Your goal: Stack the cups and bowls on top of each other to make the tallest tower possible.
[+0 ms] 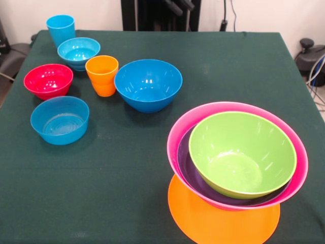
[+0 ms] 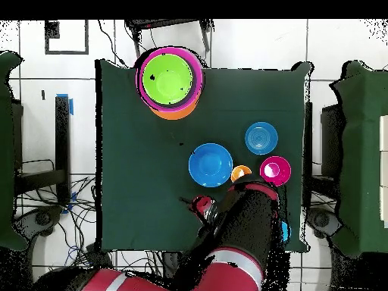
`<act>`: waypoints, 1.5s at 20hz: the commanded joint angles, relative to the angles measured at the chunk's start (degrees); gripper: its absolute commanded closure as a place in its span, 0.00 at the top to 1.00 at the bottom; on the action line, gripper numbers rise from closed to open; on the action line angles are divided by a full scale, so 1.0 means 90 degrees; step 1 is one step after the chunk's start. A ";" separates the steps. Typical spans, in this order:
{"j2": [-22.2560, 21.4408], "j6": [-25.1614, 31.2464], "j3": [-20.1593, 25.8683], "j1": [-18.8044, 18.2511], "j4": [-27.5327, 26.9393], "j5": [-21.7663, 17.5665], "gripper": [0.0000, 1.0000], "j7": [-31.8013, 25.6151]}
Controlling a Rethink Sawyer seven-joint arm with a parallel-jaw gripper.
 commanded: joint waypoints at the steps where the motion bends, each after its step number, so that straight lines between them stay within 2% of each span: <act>1: 0.0641 0.1130 0.0227 -0.0089 -0.1071 -0.0407 1.00 -0.0717; 8: 0.0667 0.1022 0.0006 0.0113 -0.1014 -0.0254 1.00 -0.0817; 11: 0.0861 0.0987 -0.0002 0.0033 -0.1301 -0.0332 1.00 -0.0765; 22: 0.1156 0.0885 -0.0270 0.0106 -0.1637 -0.0358 1.00 -0.0747; 30: 0.1493 0.0788 -0.0384 0.0019 -0.2268 -0.0443 1.00 -0.0588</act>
